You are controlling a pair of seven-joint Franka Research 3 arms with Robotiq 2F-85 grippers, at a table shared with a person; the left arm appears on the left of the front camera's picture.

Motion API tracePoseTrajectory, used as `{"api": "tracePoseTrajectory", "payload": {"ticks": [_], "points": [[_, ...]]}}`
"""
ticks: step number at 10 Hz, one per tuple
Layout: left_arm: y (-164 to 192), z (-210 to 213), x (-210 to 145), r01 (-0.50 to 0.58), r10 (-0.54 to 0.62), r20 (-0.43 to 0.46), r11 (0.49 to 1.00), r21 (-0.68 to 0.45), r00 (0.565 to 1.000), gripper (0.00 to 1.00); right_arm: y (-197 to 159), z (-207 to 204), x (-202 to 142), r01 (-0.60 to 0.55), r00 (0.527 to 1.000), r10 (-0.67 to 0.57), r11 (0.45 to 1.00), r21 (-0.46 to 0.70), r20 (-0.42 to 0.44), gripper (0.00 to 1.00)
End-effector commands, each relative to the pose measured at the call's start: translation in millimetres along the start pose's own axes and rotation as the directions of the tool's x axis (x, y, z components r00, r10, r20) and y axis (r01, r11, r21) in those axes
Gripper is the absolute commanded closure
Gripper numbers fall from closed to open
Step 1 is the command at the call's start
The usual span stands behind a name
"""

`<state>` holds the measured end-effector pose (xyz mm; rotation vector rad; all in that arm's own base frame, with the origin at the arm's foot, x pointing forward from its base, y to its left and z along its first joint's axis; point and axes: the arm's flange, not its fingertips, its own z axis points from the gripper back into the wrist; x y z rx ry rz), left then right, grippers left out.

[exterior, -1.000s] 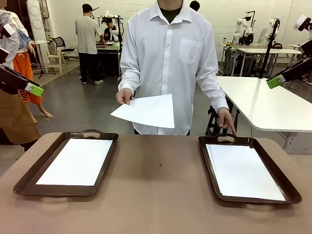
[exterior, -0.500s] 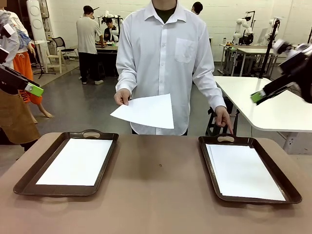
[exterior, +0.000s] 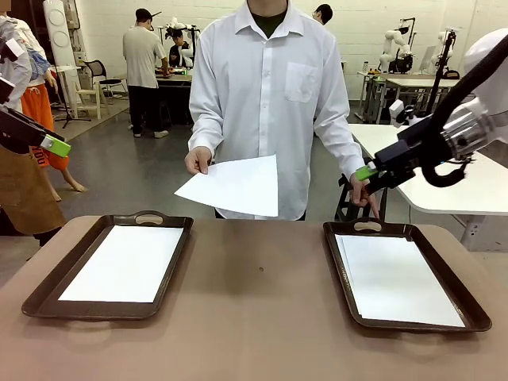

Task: Sort the A4 documents.
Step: Receive the A4 Paper.

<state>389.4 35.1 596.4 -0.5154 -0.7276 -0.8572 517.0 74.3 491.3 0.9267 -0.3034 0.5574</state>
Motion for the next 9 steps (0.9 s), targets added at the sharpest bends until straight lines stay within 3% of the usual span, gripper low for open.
{"api": "tracePoseTrajectory", "payload": {"ticks": [1, 9], "points": [[-0.8, -0.3, 0.4, 0.001, -0.001, -0.002, 1.0, 0.002, 1.0, 0.0, 0.7, -17.5, 16.0, 0.065, 0.998, -0.065, 0.998, 0.013, 0.024, 0.0], [-0.8, -0.3, 0.4, 0.001, -0.001, -0.002, 1.0, 0.002, 1.0, 0.0, -31.3, -119.6, 55.1, 0.246, 0.962, -0.263, 0.952, 0.184, 0.075, 0.0]]}}
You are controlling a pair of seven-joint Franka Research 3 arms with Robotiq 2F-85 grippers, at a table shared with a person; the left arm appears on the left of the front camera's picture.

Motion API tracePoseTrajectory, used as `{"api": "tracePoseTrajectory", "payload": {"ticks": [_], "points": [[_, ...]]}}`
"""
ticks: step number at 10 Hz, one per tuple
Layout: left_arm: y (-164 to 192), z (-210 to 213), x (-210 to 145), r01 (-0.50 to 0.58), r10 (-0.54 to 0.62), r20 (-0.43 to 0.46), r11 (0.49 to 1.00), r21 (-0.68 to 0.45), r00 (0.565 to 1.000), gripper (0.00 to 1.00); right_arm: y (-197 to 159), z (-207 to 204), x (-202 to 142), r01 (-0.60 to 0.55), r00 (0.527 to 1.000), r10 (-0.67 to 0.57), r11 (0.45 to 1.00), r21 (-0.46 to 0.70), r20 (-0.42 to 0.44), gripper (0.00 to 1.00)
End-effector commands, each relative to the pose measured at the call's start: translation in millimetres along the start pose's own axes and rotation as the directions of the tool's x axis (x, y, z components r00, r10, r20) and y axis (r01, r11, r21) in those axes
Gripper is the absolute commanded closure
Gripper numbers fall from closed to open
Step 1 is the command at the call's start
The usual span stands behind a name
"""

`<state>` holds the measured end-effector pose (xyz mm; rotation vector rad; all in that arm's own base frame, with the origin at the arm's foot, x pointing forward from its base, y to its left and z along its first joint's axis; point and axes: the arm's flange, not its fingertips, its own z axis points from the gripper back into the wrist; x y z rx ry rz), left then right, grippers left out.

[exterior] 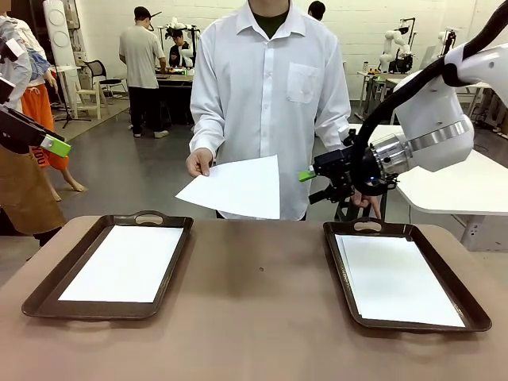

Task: Sort the A4 documents.
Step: Receive the A4 Paper.

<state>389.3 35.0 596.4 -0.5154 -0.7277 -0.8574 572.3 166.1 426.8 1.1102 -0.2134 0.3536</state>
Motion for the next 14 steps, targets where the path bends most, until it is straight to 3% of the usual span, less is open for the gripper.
{"api": "tracePoseTrajectory", "payload": {"ticks": [1, 7, 14], "points": [[-0.8, -0.3, 0.4, 0.001, -0.001, -0.002, 1.0, 0.002, 1.0, 0.0, 1.5, -16.5, 13.6, 0.049, 0.997, -0.051, 0.998, 0.042, 0.051, 0.0], [-0.8, -0.3, 0.4, 0.001, -0.001, -0.002, 1.0, 0.002, 1.0, 0.0, 9.5, -66.7, 23.4, 0.095, 0.992, -0.106, 0.986, 0.139, 0.072, 0.0], [-0.8, -0.3, 0.4, 0.001, -0.001, -0.002, 1.0, 0.002, 1.0, 0.0, 2.1, -93.2, 24.3, 0.136, 0.981, -0.169, 0.949, 0.283, 0.093, 0.0]]}}
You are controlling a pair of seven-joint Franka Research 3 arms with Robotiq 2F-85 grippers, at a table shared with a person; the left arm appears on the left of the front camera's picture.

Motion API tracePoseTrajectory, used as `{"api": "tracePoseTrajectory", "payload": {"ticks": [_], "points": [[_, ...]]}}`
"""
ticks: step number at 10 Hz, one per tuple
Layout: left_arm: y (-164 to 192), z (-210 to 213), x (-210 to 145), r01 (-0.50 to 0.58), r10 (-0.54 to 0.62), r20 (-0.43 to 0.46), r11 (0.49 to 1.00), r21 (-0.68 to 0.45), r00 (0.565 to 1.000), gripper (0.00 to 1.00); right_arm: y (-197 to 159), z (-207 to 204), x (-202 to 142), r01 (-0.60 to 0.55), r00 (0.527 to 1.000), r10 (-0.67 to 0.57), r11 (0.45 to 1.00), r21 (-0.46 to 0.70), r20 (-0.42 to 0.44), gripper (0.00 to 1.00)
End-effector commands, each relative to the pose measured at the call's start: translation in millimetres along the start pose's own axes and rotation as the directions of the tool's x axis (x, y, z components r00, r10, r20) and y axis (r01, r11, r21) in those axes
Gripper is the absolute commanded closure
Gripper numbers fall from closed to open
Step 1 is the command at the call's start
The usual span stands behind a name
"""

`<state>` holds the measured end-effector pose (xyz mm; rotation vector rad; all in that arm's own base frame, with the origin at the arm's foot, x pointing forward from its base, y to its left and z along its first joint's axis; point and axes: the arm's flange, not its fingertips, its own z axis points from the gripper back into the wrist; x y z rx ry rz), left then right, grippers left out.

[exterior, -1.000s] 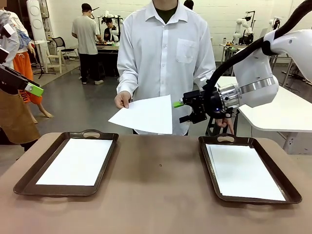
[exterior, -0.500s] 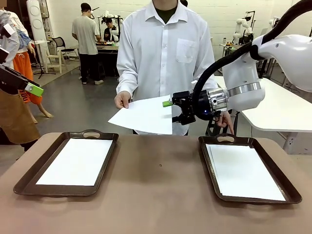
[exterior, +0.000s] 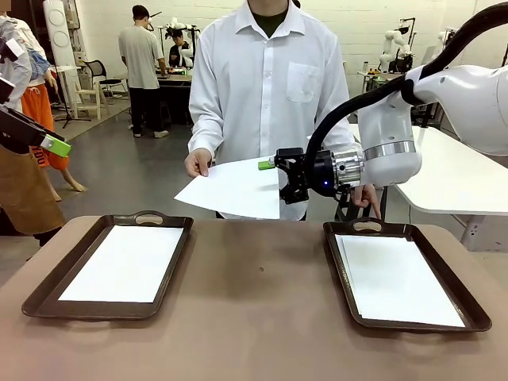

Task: Sort the A4 documents.
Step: Receive the A4 Paper.

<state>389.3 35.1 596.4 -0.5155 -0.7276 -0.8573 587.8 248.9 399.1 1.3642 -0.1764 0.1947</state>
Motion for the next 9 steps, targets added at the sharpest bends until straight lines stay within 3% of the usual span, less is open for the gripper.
{"api": "tracePoseTrajectory", "payload": {"ticks": [1, 3, 4, 5, 6, 7, 8, 9], "points": [[-0.8, -0.3, 0.4, 0.001, -0.001, -0.002, 1.0, 0.002, 1.0, 0.0, -4.0, -7.2, 4.2, 0.013, 1.0, -0.014, 0.998, 0.054, 0.021, 0.0], [-0.8, -0.3, 0.4, 0.001, -0.001, -0.002, 1.0, 0.002, 1.0, 0.0, -8.0, -5.8, 2.0, 0.026, 0.999, -0.027, 0.997, 0.077, 0.018, 0.0], [-0.8, -0.3, 0.4, 0.001, -0.001, -0.002, 1.0, 0.002, 1.0, 0.0, -8.9, -5.4, 1.1, 0.023, 1.0, -0.024, 0.997, 0.08, 0.011, 0.18], [-0.8, -0.3, 0.4, 0.001, -0.001, -0.002, 1.0, 0.002, 1.0, 0.0, -8.7, -3.8, 1.7, 0.019, 1.0, -0.02, 0.996, 0.081, 0.011, 0.18], [-0.8, -0.3, 0.4, 0.001, -0.001, -0.002, 1.0, 0.002, 1.0, 0.0, -8.6, -3.8, 2.1, 0.022, 1.0, -0.023, 0.996, 0.086, 0.009, 0.36], [-0.8, -0.3, 0.4, 0.001, -0.001, -0.002, 1.0, 0.002, 1.0, 0.0, -9.3, -3.8, 1.9, 0.026, 1.0, -0.027, 0.996, 0.089, 0.008, 0.24], [-0.8, -0.3, 0.4, 0.001, -0.001, -0.002, 1.0, 0.002, 1.0, 0.0, -8.9, -2.9, 1.9, 0.029, 1.0, -0.029, 0.996, 0.088, 0.007, 0.54], [-0.8, -0.3, 0.4, 0.001, -0.001, -0.002, 1.0, 0.002, 1.0, 0.0, -9.0, -2.8, 2.5, 0.03, 1.0, -0.031, 0.996, 0.089, 0.005, 0.42]]}}
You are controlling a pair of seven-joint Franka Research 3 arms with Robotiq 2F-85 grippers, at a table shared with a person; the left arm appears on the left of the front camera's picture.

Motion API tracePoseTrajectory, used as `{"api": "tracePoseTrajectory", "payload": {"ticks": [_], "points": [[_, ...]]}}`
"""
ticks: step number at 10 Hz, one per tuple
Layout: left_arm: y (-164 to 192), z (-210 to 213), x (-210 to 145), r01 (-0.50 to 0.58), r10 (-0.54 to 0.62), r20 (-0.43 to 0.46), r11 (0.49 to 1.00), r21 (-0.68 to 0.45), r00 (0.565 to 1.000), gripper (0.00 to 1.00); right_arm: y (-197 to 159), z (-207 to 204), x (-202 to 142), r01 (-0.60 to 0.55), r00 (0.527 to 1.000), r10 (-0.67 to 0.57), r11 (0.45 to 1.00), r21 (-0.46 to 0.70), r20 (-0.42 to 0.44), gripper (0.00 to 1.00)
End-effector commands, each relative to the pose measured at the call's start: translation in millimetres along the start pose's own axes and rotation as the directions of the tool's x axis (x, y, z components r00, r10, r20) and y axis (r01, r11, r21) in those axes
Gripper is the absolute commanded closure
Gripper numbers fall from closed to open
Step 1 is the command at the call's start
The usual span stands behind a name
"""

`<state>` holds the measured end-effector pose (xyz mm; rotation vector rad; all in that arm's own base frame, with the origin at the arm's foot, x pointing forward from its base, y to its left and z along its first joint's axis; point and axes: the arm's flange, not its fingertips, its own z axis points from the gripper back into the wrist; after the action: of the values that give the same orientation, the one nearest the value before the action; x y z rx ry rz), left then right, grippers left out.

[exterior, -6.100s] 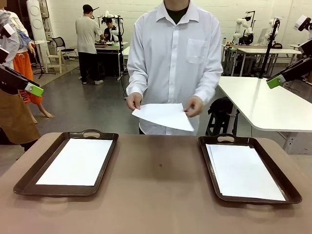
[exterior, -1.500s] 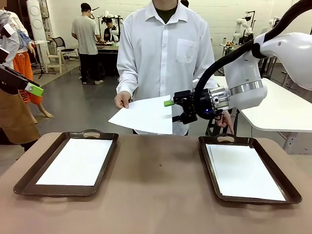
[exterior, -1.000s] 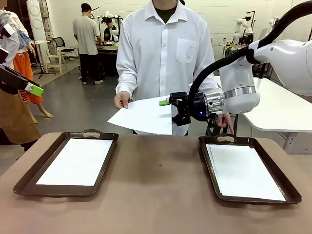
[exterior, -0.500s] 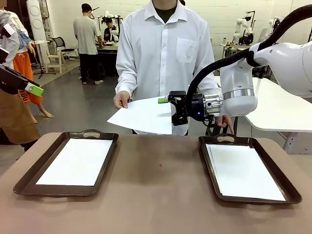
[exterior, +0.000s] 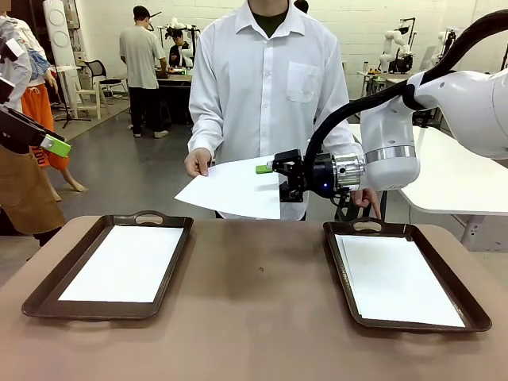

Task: Sort the A4 documents.
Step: Receive the A4 Paper.

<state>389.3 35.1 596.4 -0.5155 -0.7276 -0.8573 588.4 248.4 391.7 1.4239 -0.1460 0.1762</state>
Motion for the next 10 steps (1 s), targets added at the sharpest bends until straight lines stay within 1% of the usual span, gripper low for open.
{"api": "tracePoseTrajectory", "payload": {"ticks": [1, 2, 3, 4, 5, 6, 7, 10], "points": [[-0.8, -0.3, 0.4, 0.001, -0.001, -0.002, 1.0, 0.002, 1.0, 0.0, -2.4, -1.2, 3.2, 0.007, 1.0, -0.007, 0.999, 0.037, 0.008, 0.73], [-0.8, -0.3, 0.4, 0.001, -0.001, -0.002, 1.0, 0.002, 1.0, 0.0, -2.8, -0.9, 2.2, 0.012, 1.0, -0.012, 0.999, 0.039, 0.006, 0.61], [-0.8, -0.3, 0.4, 0.001, -0.001, -0.002, 1.0, 0.002, 1.0, 0.0, -2.6, -1.0, 2.1, 0.012, 1.0, -0.012, 0.999, 0.041, 0.003, 0.91], [-0.8, -0.3, 0.4, 0.001, -0.001, -0.002, 1.0, 0.002, 1.0, 0.0, -2.6, -0.9, 1.7, 0.013, 1.0, -0.013, 0.999, 0.041, 0.002, 0.8], [-0.8, -0.3, 0.4, 0.001, -0.001, -0.002, 1.0, 0.002, 1.0, 0.0, -3.0, -0.3, 1.2, 0.016, 1.0, -0.016, 0.999, 0.044, 0.002, 1.0], [-0.8, -0.3, 0.4, 0.001, -0.001, -0.002, 1.0, 0.002, 1.0, 0.0, -2.6, -0.2, 1.1, 0.017, 1.0, -0.017, 0.999, 0.046, 0.001, 0.98], [-0.8, -0.3, 0.4, 0.001, -0.001, -0.002, 1.0, 0.002, 1.0, 0.0, -1.9, -1.0, 0.6, 0.017, 1.0, -0.017, 0.999, 0.05, -0.004, 1.0], [-0.8, -0.3, 0.4, 0.001, -0.001, -0.002, 1.0, 0.002, 1.0, 0.0, -2.2, -2.0, -0.9, 0.023, 1.0, -0.022, 0.998, 0.054, -0.013, 1.0]]}}
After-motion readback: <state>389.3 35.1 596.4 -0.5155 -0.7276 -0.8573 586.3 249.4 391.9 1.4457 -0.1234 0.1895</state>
